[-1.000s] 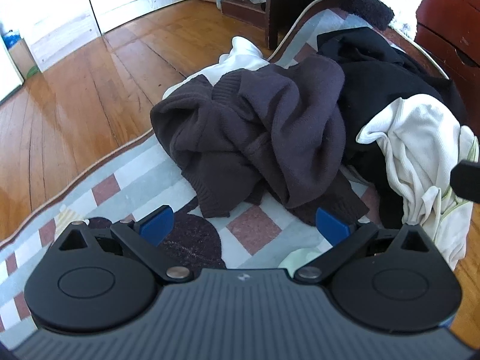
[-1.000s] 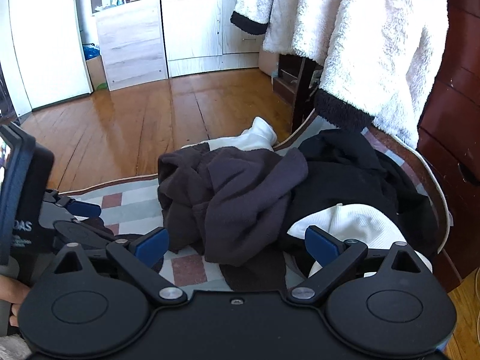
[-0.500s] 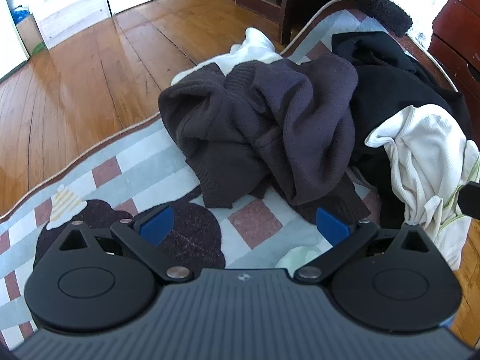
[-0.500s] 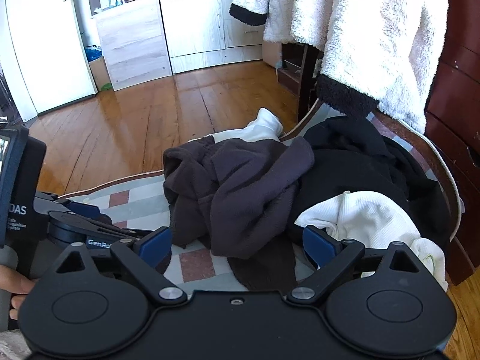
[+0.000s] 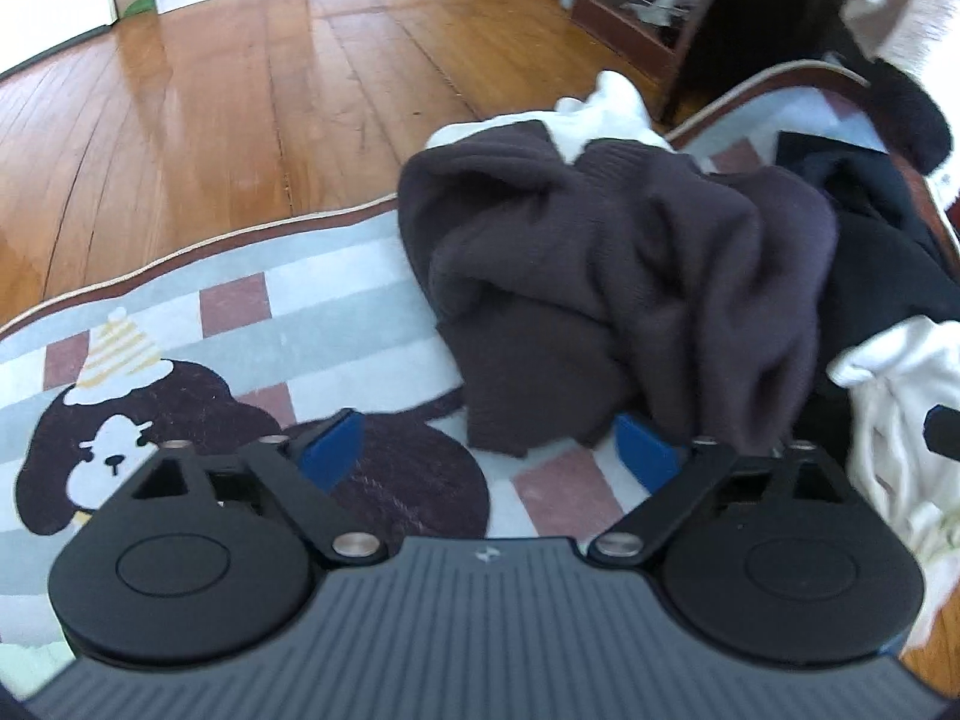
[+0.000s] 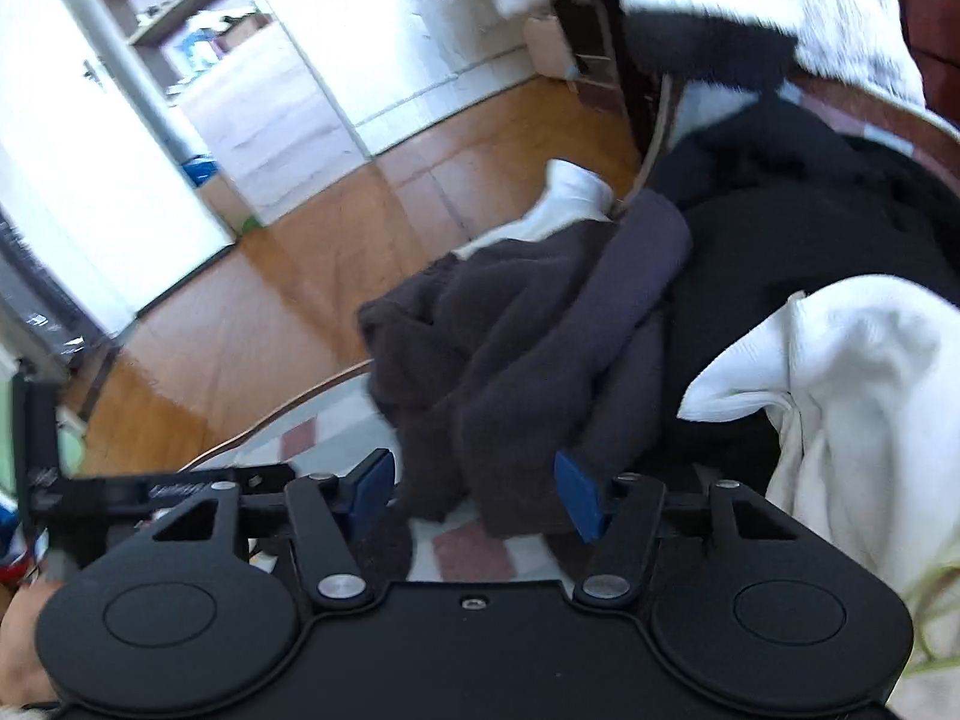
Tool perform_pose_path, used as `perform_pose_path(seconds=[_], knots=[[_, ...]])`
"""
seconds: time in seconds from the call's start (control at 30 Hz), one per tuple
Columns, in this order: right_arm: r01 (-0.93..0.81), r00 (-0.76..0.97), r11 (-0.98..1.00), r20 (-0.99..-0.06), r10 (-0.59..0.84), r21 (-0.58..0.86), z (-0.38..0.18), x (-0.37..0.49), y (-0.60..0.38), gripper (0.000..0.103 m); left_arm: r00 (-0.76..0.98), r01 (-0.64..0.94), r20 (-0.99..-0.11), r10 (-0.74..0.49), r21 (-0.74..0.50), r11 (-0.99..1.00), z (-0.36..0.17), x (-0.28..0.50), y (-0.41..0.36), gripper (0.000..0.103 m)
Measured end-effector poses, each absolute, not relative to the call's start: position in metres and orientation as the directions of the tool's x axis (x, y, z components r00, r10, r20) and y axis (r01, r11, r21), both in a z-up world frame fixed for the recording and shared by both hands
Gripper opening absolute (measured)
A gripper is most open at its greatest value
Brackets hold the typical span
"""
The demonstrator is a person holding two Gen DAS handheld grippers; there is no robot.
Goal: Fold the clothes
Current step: 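Grasp the brown sweater with the left gripper while the right gripper grasps it too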
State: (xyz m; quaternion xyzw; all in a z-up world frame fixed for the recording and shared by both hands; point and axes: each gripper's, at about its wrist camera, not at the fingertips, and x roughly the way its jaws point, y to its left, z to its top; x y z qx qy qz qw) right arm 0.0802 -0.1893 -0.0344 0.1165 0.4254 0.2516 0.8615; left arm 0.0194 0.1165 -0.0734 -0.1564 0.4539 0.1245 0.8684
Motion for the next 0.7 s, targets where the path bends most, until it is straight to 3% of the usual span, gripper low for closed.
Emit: perform_pose_path(seconds=[0.1,0.2,0.33,0.47,0.57,0.6,0.63,0.7], knots=[[-0.274,0.497,0.843,-0.682,0.536,0.463,-0.056,0.109,-0.183,0.069,0.577,-0.356,-0.817,0.028,-0.220,0.908,-0.090,0.028,0.129,0.075],[-0.209,0.504,0.841,-0.682,0.530,0.499,-0.074,0.138,-0.179,0.092,0.597,-0.337,-0.802,-0.003,-0.254,0.907,-0.100,0.039,0.135,0.074],[-0.184,0.514,0.856,-0.695,0.503,0.483,-0.091,0.171,-0.170,0.093,0.643,-0.294,-0.766,-0.008,-0.257,0.921,-0.105,0.058,0.135,0.074],[-0.142,0.509,0.854,-0.703,0.497,0.500,-0.116,0.201,-0.165,0.092,0.700,-0.274,-0.711,-0.062,-0.349,0.896,-0.112,0.081,0.147,0.074],[-0.127,0.510,0.844,-0.695,0.506,0.521,-0.133,0.213,-0.160,0.076,0.733,-0.257,-0.675,-0.089,-0.396,0.881,-0.120,0.097,0.154,0.074],[-0.140,0.511,0.846,-0.694,0.506,0.514,-0.138,0.216,-0.156,0.063,0.751,-0.243,-0.651,-0.108,-0.425,0.872,-0.124,0.100,0.157,0.074],[-0.154,0.513,0.849,-0.694,0.506,0.505,-0.142,0.219,-0.151,0.041,0.769,-0.228,-0.626,-0.127,-0.454,0.861,-0.127,0.103,0.160,0.072],[-0.151,0.513,0.840,-0.685,0.518,0.522,-0.152,0.222,-0.147,0.034,0.794,-0.210,-0.583,-0.173,-0.530,0.821,-0.136,0.107,0.166,0.065]])
